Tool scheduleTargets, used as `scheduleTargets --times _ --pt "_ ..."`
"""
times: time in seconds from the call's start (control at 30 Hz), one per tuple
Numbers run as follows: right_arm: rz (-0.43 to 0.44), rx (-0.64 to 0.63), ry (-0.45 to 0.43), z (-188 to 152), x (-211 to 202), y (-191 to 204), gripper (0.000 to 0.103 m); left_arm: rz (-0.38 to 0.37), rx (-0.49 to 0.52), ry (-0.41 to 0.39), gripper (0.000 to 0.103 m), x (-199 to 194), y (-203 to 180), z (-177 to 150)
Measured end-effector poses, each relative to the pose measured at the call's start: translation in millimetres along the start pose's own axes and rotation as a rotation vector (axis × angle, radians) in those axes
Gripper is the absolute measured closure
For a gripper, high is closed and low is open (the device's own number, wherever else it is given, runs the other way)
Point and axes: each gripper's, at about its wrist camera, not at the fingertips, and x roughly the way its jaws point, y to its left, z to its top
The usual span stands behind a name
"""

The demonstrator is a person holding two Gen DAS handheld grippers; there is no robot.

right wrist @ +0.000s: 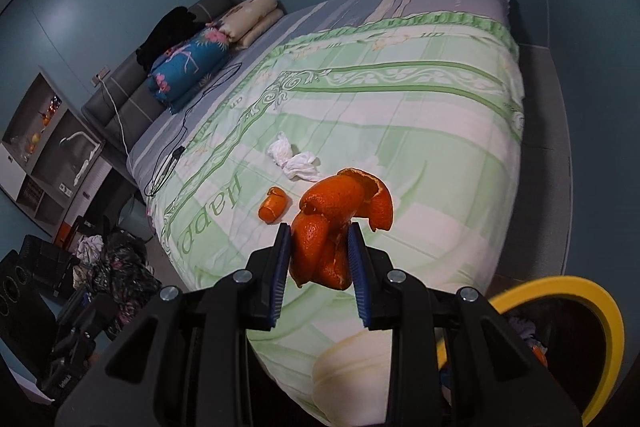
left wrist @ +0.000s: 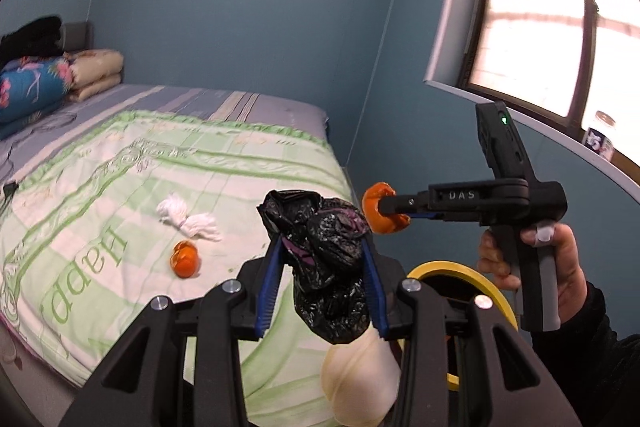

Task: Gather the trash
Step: 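Lift the black bag and orange peel and carry both to the yellow bin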

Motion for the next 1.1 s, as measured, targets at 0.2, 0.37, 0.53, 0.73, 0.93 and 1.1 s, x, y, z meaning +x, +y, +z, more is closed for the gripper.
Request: scheduleTargets --times 0.2,0.37,0.53,0.73,0.93,1.1 --pt "-0.01 0.03 -0.09 -15.5 -45.9 -18.4 0.076 -0.035 0.054 -0.01 0.068 -5.4 -29.1 4.8" --pt "-0.058 0.044 -0.138 -27.2 -69.6 -35.7 0.076 -0.064 0.09 -0.016 0.068 -2.0 -49.2 9.3" --pt "-0.091 0.095 -0.174 -38.0 -86.7 -59.5 0.076 -0.081 0.128 -0.012 0.068 6.3 -68.5 12.4" --pt "-0.095 0.119 -0.213 -51.8 -103.0 -72.1 0.076 -0.109 0.164 0.006 0.068 18.5 -92.8 14.6" --pt "-0.125 0.135 -0.252 -62.8 -116.3 -82.6 0.076 -0.151 0.178 0.033 0.068 35.5 -112.1 10.2" --pt "-0.177 0.145 -0.277 -68.6 -124.4 -89.2 0.075 -0.189 0.188 0.063 0.068 51.4 -125.4 5.6"
